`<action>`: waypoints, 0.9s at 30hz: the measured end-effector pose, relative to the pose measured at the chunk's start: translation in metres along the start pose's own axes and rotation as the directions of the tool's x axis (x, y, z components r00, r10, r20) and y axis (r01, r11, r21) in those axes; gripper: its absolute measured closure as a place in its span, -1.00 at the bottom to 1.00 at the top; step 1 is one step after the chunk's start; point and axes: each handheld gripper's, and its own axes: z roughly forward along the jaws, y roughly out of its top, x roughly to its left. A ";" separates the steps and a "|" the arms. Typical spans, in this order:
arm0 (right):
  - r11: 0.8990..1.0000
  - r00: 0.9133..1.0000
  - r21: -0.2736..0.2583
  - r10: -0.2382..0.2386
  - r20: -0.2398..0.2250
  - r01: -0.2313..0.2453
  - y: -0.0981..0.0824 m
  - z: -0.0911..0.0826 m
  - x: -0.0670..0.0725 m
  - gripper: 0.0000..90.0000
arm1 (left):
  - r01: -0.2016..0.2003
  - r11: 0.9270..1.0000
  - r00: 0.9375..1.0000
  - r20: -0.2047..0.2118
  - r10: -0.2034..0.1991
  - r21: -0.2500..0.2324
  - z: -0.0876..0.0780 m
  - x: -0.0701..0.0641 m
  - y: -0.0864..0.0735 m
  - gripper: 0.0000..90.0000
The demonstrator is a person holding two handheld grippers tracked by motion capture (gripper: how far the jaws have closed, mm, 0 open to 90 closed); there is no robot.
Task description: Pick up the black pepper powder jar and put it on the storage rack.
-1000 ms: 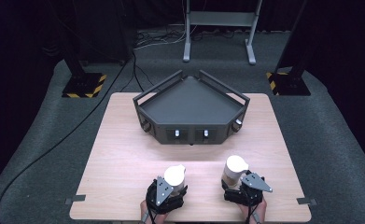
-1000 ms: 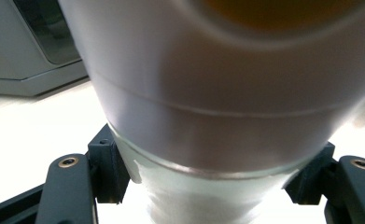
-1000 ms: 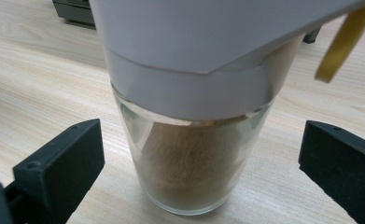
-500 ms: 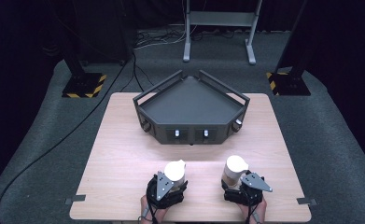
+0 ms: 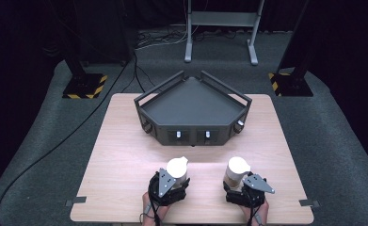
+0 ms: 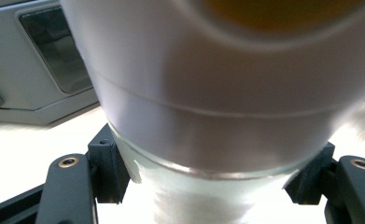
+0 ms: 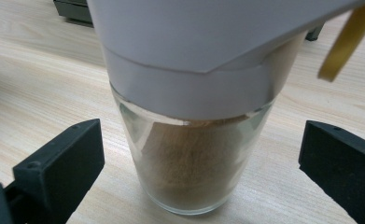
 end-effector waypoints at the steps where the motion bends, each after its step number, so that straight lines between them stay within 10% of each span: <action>1: 1.000 1.000 0.000 -0.001 0.000 0.001 0.000 0.000 0.000 -1.00 | 0.001 1.000 1.000 -0.001 -0.001 -0.002 0.000 0.001 0.000 -0.32; 27: 1.000 1.000 0.004 -0.005 0.003 0.005 0.001 0.000 0.001 -1.00 | -0.010 1.000 1.000 -0.009 0.010 -0.004 0.009 0.011 0.014 -0.32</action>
